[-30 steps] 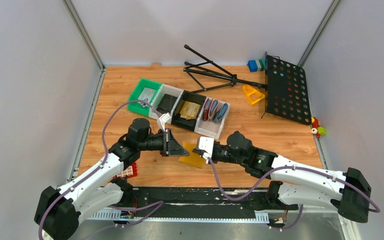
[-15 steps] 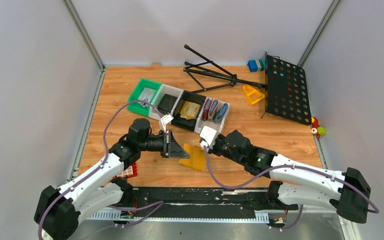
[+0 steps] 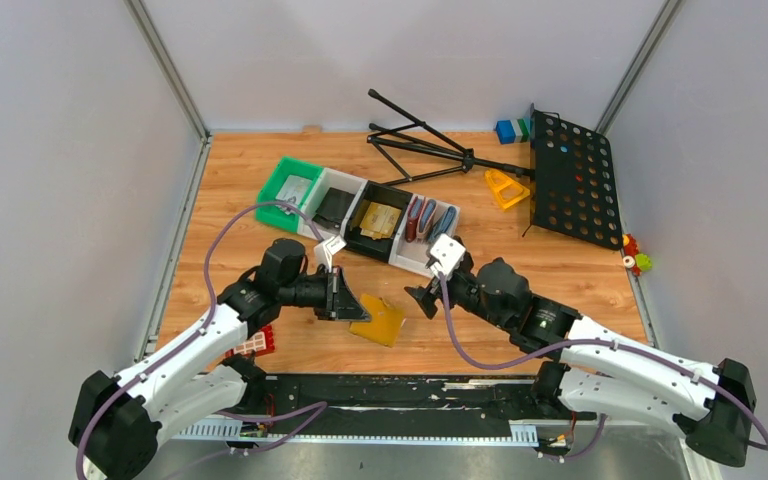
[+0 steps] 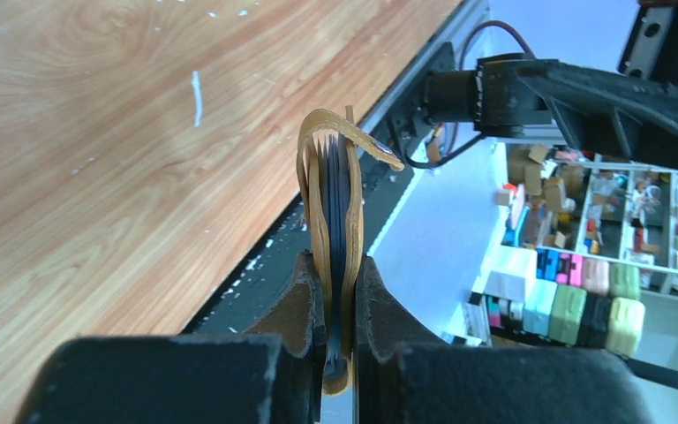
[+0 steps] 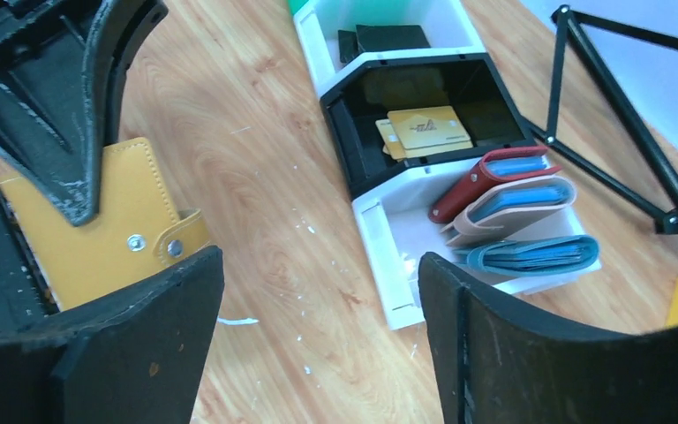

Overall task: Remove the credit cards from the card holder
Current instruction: Open the card holder at the center of the board.

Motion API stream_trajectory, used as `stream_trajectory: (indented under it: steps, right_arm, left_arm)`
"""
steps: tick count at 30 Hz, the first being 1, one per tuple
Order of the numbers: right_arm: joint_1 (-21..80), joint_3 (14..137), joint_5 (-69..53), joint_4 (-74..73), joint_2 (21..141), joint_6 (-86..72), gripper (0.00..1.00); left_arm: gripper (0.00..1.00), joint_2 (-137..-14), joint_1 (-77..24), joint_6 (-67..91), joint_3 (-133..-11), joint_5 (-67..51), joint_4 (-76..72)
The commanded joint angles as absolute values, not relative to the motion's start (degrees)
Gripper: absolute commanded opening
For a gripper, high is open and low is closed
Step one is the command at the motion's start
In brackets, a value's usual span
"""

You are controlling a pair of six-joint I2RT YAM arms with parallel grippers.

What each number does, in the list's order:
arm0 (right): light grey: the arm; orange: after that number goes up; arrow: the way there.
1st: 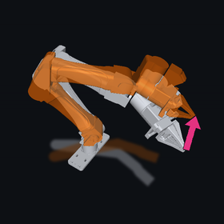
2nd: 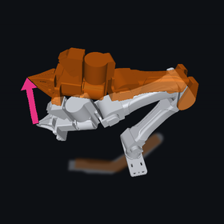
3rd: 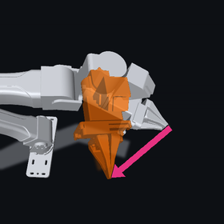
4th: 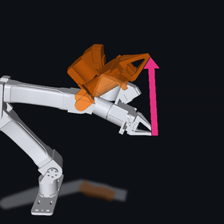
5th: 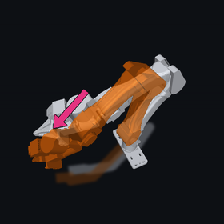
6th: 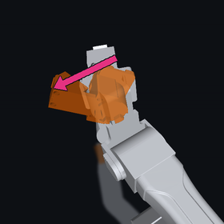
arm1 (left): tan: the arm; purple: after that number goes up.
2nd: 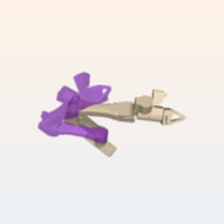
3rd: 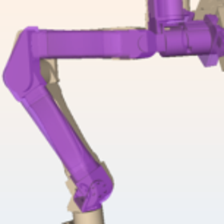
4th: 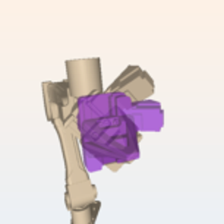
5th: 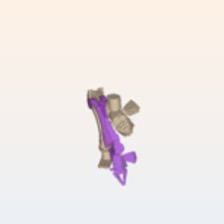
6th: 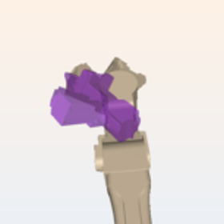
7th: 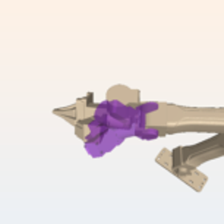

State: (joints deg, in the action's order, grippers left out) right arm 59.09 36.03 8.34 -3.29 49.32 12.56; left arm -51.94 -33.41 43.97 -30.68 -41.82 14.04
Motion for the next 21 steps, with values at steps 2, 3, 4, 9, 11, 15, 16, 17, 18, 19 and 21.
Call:
stream_trajectory:
  steps: [2, 3, 4, 9, 11, 15, 16, 17, 18, 19, 21]
  right_arm:
    - [58.9, 37.3, 13.0, -7.9, 48.5, -6.3, 1.0]
    - [58.9, 37.5, 15.2, -9.2, 48.7, -10.5, 1.0]
    - [58.9, 37.6, 15.3, -10.1, 48.6, -13.5, 1.0]
    - [58.9, 36.0, 3.6, -7.9, 47.6, -8.3, 1.0]
    - [58.8, 35.9, -1.5, -7.4, 47.3, -5.9, 0.98]
    - [58.8, 36.2, -9.8, -7.2, 48.6, -2.6, 0.96]
    - [58.8, 36.7, -11.0, -7.4, 49.3, -2.4, 0.96]
    - [58.9, 37.0, -12.5, -7.7, 50.4, -2.1, 0.96]
    - [58.8, 37.5, -13.8, -7.9, 51.2, -1.6, 0.95]
    - [58.9, 37.8, -15.0, -7.8, 52.0, -1.2, 0.95]
    - [58.9, 38.2, -16.0, -7.3, 53.3, -1.1, 0.95]
  left_arm:
    - [0.0, -50.9, -33.6, 38.7, -33.0, -37.7, 16.0]
    - [0.0, -50.6, -33.6, 38.8, -32.7, -37.8, 15.3]
    - [0.0, -50.4, -33.6, 38.8, -32.4, -37.9, 14.9]
    - [0.0, -51.0, -33.7, 37.0, -33.1, -39.9, 15.4]
    - [0.0, -52.0, -33.7, 36.0, -34.0, -41.1, 16.1]
    - [0.0, -52.6, -34.0, 34.2, -35.2, -42.9, 16.9]
    - [0.0, -52.4, -34.2, 33.9, -35.6, -43.1, 17.1]
    - [0.0, -52.2, -34.2, 33.6, -35.9, -43.2, 17.3]
    - [0.0, -52.0, -34.3, 33.6, -36.0, -43.4, 17.3]
    - [0.0, -51.7, -34.5, 33.8, -36.1, -43.5, 17.1]
    - [0.0, -51.5, -34.8, 34.3, -35.9, -44.2, 16.3]
